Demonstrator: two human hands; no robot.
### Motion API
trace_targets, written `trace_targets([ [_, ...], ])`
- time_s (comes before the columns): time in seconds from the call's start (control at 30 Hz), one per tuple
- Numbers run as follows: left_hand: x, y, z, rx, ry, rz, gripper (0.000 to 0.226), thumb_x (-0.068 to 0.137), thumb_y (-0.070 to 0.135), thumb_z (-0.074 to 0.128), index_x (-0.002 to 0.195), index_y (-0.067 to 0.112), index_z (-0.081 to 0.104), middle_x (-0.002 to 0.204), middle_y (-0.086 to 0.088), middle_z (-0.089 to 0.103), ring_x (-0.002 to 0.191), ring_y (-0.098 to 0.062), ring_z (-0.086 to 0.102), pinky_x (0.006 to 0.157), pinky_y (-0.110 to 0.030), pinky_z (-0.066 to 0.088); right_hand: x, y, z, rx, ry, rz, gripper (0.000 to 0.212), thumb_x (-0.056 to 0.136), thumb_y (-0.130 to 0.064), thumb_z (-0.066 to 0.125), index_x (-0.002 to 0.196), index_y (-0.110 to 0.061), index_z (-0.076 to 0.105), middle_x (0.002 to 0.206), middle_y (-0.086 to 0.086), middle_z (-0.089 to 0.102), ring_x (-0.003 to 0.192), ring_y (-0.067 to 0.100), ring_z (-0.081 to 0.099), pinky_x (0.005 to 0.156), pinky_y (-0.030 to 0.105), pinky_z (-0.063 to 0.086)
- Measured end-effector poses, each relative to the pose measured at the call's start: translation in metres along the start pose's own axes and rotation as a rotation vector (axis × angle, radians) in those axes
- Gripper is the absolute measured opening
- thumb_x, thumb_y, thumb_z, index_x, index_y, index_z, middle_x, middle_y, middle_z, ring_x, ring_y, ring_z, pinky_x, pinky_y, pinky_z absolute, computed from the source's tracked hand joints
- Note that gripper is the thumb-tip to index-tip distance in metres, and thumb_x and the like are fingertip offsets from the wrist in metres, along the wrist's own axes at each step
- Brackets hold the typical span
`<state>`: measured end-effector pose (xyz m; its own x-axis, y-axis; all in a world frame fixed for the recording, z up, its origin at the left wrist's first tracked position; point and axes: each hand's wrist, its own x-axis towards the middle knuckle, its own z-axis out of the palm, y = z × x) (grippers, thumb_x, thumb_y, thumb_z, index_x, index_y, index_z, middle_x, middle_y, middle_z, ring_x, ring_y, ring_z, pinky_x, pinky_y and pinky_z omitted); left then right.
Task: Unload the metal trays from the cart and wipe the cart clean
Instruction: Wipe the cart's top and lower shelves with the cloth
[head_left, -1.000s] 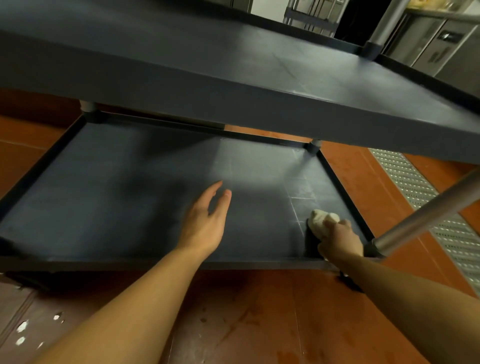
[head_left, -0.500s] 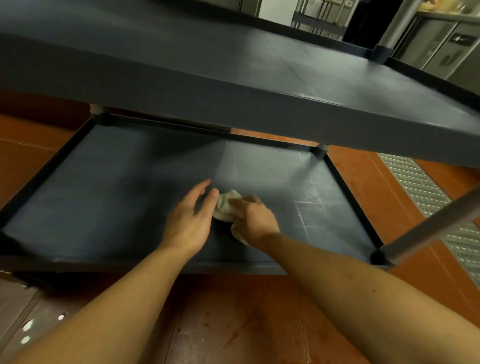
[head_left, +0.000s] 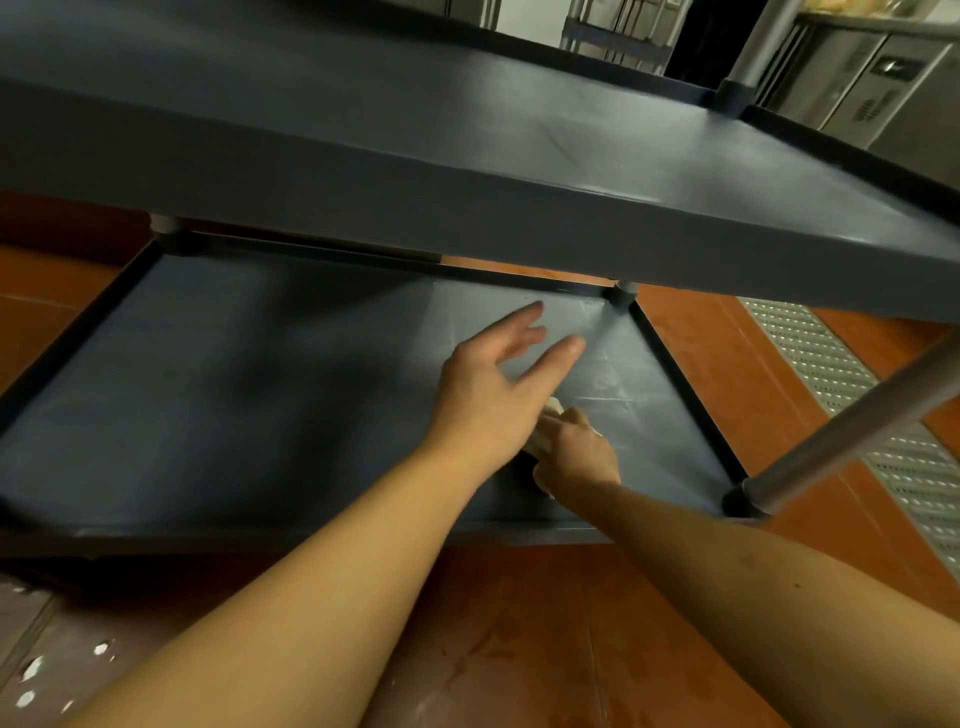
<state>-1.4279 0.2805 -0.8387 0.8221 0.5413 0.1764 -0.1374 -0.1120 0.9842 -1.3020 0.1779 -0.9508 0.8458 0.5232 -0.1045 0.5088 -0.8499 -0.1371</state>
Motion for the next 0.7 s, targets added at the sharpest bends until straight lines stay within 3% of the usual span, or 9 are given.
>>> trace_targets([
  [0.07,0.001,0.029,0.010,-0.099,-0.016,0.021,0.037,0.072,0.051,0.069,0.105,0.035,0.068,0.102,0.016,0.071,0.102,0.005,0.060,0.092,-0.026,0.047,0.001,0.001,-0.001,0.016,-0.009,0.017,0.053,0.080,-0.011,0.065,0.129,-0.026,0.052,0.127,0.008,0.041,0.103,0.032,0.056,0.083,0.042,0.055],
  [0.13,0.002,0.052,0.015,-0.185,-0.023,0.043,0.009,0.083,0.032,0.067,0.081,0.039,0.072,0.085,0.023,0.071,0.087,0.012,0.062,0.079,-0.018,0.049,0.001,0.000,-0.003,0.024,-0.010,0.025,0.053,0.081,-0.011,0.065,0.130,-0.026,0.052,0.126,0.007,0.040,0.103,0.031,0.056,0.083,0.042,0.054],
  [0.17,0.001,0.059,0.015,-0.204,-0.031,0.052,0.020,0.086,0.020,0.065,0.075,0.035,0.072,0.079,0.023,0.070,0.083,0.011,0.062,0.076,-0.016,0.049,0.000,-0.001,-0.003,0.022,-0.013,0.024,0.054,0.081,-0.011,0.064,0.131,-0.028,0.051,0.126,0.007,0.040,0.104,0.031,0.055,0.083,0.042,0.054],
  [0.27,-0.003,0.071,0.010,-0.234,-0.074,0.046,0.016,0.082,0.006,0.066,0.084,0.022,0.069,0.082,0.014,0.070,0.086,0.000,0.064,0.083,-0.026,0.051,-0.003,-0.002,-0.004,0.013,-0.033,0.015,0.058,0.082,-0.013,0.065,0.135,-0.030,0.047,0.128,0.006,0.039,0.107,0.032,0.055,0.086,0.043,0.053],
  [0.33,-0.006,0.077,0.009,-0.294,-0.128,0.017,0.014,0.084,0.019,0.070,0.098,0.020,0.069,0.097,0.011,0.072,0.095,-0.003,0.066,0.087,-0.030,0.051,-0.005,-0.003,-0.006,0.015,-0.044,0.019,0.061,0.081,-0.014,0.067,0.136,-0.030,0.046,0.128,0.006,0.039,0.108,0.033,0.055,0.087,0.044,0.053],
  [0.4,-0.009,0.080,0.008,-0.356,-0.135,-0.038,0.026,0.086,0.032,0.067,0.110,0.022,0.066,0.108,0.009,0.071,0.101,-0.006,0.066,0.089,-0.032,0.049,-0.006,-0.004,-0.008,0.022,-0.050,0.026,0.062,0.080,-0.014,0.069,0.136,-0.028,0.046,0.127,0.006,0.040,0.109,0.033,0.055,0.087,0.043,0.052],
  [0.53,-0.011,0.078,0.008,-0.422,-0.137,-0.085,0.033,0.082,0.040,0.066,0.111,0.025,0.063,0.109,0.008,0.071,0.101,-0.006,0.066,0.086,-0.031,0.048,-0.006,-0.005,-0.009,0.117,-0.048,0.086,0.061,0.080,-0.014,0.067,0.136,-0.019,0.044,0.127,0.007,0.047,0.112,0.033,0.056,0.091,0.041,0.050],
  [0.7,-0.012,0.075,-0.004,-0.445,-0.124,-0.072,0.060,0.061,0.048,0.067,0.115,0.022,0.061,0.113,0.004,0.070,0.102,-0.009,0.066,0.082,-0.030,0.048,-0.006,-0.001,-0.013,0.119,-0.045,-0.023,0.059,0.082,-0.012,0.063,0.137,-0.023,0.045,0.128,0.008,0.045,0.110,0.034,0.056,0.091,0.040,0.050],
])
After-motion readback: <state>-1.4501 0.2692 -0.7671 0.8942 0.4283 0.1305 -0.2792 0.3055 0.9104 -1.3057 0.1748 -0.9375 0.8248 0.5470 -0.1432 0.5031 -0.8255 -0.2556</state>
